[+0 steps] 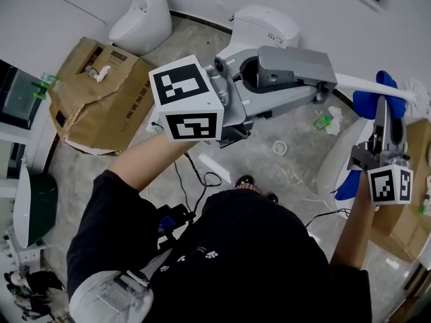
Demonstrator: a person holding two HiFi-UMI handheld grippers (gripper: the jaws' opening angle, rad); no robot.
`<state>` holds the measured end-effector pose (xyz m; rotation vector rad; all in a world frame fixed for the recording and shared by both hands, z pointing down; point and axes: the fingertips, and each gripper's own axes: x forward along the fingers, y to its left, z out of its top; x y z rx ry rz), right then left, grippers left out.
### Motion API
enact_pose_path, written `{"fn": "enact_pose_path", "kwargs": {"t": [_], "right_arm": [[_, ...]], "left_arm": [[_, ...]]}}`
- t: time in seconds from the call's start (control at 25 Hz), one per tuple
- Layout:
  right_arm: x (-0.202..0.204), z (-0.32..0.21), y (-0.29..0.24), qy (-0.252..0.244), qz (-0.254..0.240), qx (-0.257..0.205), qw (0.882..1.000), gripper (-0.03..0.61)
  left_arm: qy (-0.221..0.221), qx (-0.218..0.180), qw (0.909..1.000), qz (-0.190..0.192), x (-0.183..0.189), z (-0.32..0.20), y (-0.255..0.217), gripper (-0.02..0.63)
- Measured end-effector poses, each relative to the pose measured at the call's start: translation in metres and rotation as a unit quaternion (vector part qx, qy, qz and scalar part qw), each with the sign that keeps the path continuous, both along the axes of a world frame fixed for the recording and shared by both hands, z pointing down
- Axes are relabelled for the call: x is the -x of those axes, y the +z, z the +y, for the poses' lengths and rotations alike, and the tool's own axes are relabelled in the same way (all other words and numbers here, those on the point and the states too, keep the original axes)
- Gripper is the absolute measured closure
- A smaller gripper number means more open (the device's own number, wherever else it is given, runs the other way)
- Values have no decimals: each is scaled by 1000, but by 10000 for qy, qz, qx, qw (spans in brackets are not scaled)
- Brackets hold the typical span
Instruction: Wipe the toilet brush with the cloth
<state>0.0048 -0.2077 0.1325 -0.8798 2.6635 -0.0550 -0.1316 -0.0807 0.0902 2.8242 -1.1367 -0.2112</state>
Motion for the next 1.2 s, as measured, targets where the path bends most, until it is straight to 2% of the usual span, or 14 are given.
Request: {"fn": "enact_pose_path", "kwargs": {"t": [0.44, 0.6, 0.88, 1.0, 1.2], "right_arm": [[22, 11, 14, -163, 96, -84, 9998, 499], [18, 17, 21, -231, 89, -94, 9996, 499], [9, 26, 14, -151, 334, -227, 9991, 499], [7, 24, 16, -121, 308, -242, 9992, 499], [8, 29, 11, -101, 531, -440, 9976, 499]], "left_arm": [[-230, -179, 9993, -219, 19, 1, 5, 448], [-359, -175, 9991, -130, 18, -1, 10, 448], [-643, -203, 9974, -261, 18, -2, 8, 448], [-659, -139, 9972, -320, 21, -6, 19, 448], [-673, -104, 9969, -390, 21, -8, 21, 448]]}}
